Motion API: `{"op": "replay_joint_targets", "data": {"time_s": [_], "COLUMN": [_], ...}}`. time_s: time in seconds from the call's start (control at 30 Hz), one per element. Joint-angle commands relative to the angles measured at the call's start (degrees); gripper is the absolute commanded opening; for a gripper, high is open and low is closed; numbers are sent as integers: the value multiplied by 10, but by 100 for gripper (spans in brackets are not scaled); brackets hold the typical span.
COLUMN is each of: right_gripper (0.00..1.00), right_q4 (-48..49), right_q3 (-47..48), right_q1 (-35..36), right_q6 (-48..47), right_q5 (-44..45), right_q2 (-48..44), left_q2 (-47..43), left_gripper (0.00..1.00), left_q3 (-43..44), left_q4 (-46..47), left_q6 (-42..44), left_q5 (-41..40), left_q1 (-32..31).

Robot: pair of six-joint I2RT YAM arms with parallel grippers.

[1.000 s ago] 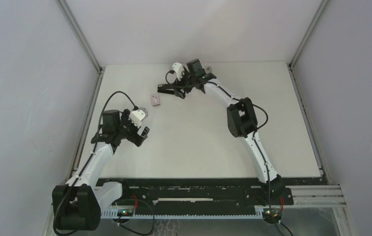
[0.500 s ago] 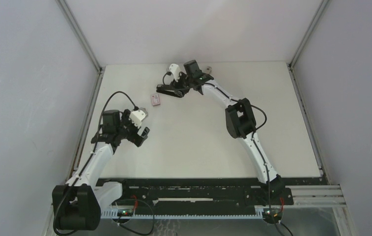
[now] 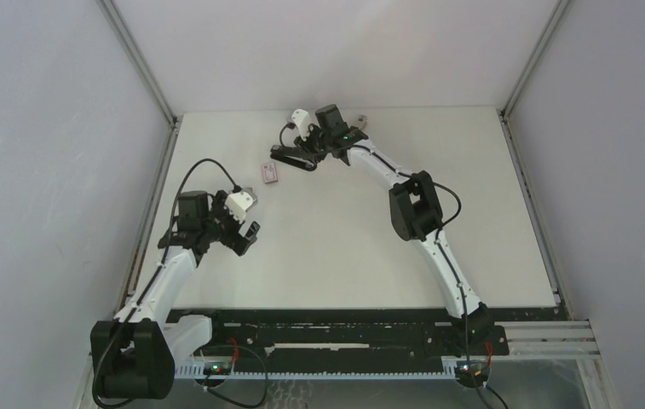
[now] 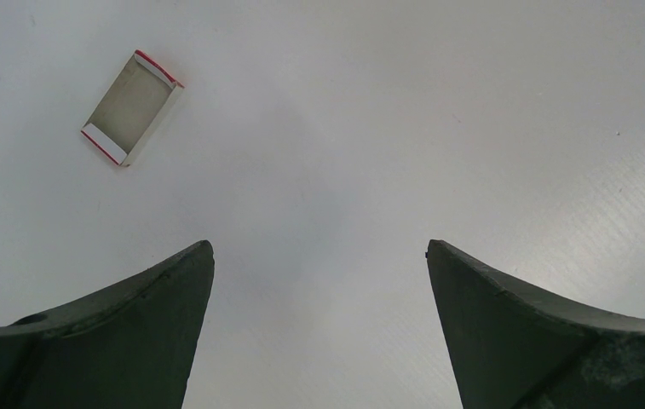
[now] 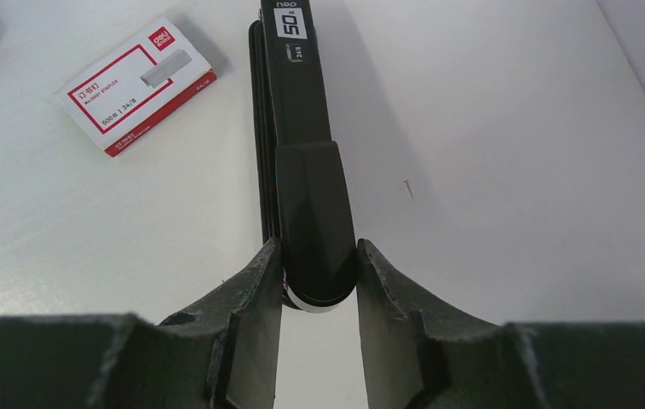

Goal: Unload the staples from the stapler
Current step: Move the stapler to the center of the board.

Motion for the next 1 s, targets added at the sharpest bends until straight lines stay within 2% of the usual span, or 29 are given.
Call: {"op": "replay_joint_targets", "data": {"time_s": [0.0,0.17,0.33,0.53,0.97], "right_gripper": [14,0,0,0,0], "right_q4": [20,5,-16,-37,-2], "right_q3": [-4,-39,-85,-183,-481], "right_q1": [9,7,5,2,-3], "right_q6": [7,7,-2,-25,-74], "right_q5": [27,30,23,-3,-12], "right_q2": [-33,-68,-120,-201,-403], "left_q2": [-8,-12,-15,-25,-54], "left_gripper": [100,100,100,100,100], "left_q3": [9,8,9,10,15], "left_q4": [2,1,0,-4,1], "left_q6": [8,9,8,6,3], "left_q5": [21,23,24,28,54], "left_q1": [4,4,4,4,4]}}
